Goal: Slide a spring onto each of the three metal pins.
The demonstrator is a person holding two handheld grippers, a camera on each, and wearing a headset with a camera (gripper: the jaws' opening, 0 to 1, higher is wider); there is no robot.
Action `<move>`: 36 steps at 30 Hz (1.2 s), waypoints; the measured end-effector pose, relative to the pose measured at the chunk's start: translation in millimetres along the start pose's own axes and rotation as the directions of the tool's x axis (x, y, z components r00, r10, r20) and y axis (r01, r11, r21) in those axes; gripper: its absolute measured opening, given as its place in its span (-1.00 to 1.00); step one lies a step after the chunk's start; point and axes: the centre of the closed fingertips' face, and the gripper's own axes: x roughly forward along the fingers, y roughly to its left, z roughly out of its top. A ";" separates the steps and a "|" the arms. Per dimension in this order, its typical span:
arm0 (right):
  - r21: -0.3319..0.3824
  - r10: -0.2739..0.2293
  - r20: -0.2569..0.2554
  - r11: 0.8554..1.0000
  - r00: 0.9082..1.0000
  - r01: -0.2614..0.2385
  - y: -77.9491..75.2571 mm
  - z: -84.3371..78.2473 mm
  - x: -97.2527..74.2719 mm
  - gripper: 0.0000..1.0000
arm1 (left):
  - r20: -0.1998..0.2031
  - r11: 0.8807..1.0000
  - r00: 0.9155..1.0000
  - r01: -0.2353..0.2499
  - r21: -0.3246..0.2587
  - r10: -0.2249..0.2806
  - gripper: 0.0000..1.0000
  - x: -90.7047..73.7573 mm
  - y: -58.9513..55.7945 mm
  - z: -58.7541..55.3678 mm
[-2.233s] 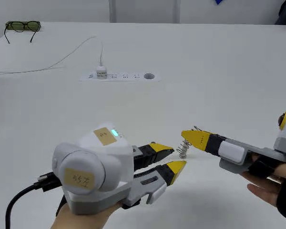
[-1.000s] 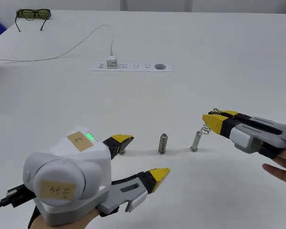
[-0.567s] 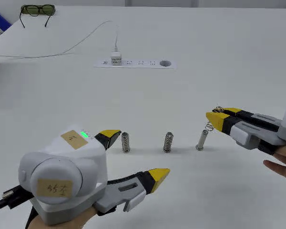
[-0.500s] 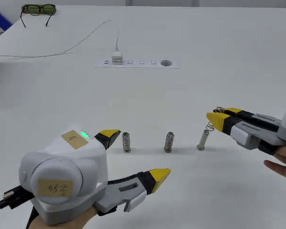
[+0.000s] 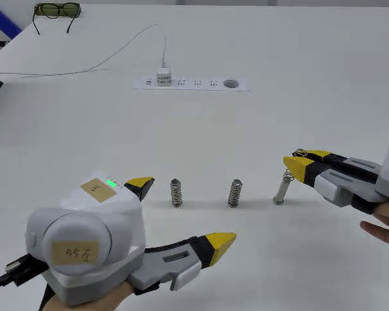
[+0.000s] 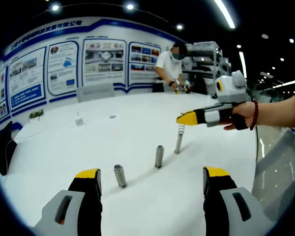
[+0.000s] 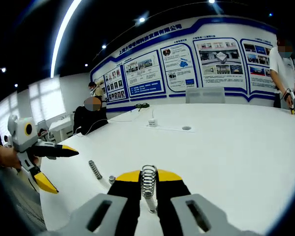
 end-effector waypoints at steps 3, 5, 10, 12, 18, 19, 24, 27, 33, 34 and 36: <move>-0.011 0.000 -0.006 1.000 1.000 0.000 0.3 -2.1 1.0 -0.76 | 0.000 1.000 1.000 -0.006 -0.010 0.006 0.78 0.1 1.5 -1.0; -0.016 -0.001 -0.008 1.000 1.000 0.000 0.6 -2.8 1.3 -0.76 | -0.003 1.000 1.000 -0.009 -0.011 0.009 0.80 0.2 2.5 -1.9; -0.038 -0.001 -0.019 0.999 1.000 0.000 2.3 -6.1 2.1 -0.76 | -0.005 1.000 1.000 -0.015 -0.017 0.014 0.84 -0.1 3.7 -3.3; -0.057 -0.004 -0.030 0.998 1.000 0.002 3.3 -9.3 2.4 -0.76 | -0.006 1.000 1.000 -0.013 -0.019 0.013 0.85 0.1 3.6 -3.8; -0.080 -0.006 -0.052 0.997 0.999 0.002 5.2 -16.9 3.1 -0.76 | -0.008 1.000 1.000 -0.004 -0.017 0.003 0.82 0.2 1.4 -4.8; -0.081 -0.007 -0.053 0.997 0.999 0.003 4.0 -17.8 3.5 -0.76 | -0.011 1.000 1.000 -0.004 -0.014 0.004 0.82 0.3 1.2 -5.2; -0.082 -0.011 -0.068 0.997 0.998 0.006 2.3 -23.3 4.3 -0.76 | -0.012 1.000 1.000 -0.002 -0.013 0.002 0.82 0.5 1.0 -5.7; -0.077 -0.012 -0.078 0.997 0.997 0.006 2.0 -27.4 5.3 -0.76 | -0.012 1.000 1.000 -0.003 -0.012 0.003 0.81 0.5 1.6 -5.8; -0.080 -0.010 -0.098 0.997 0.995 0.002 3.6 -35.6 7.6 -0.76 | -0.015 1.000 1.000 -0.007 -0.010 0.007 0.77 -0.1 2.3 -6.3; -0.081 -0.009 -0.100 0.997 0.995 0.001 3.6 -36.6 7.9 -0.76 | -0.016 1.000 1.000 -0.007 -0.009 0.007 0.76 -0.1 2.3 -6.6; -0.079 -0.008 -0.106 0.997 0.994 0.000 3.8 -38.8 8.3 -0.76 | -0.018 1.000 1.000 -0.007 -0.006 0.007 0.76 0.0 2.2 -7.1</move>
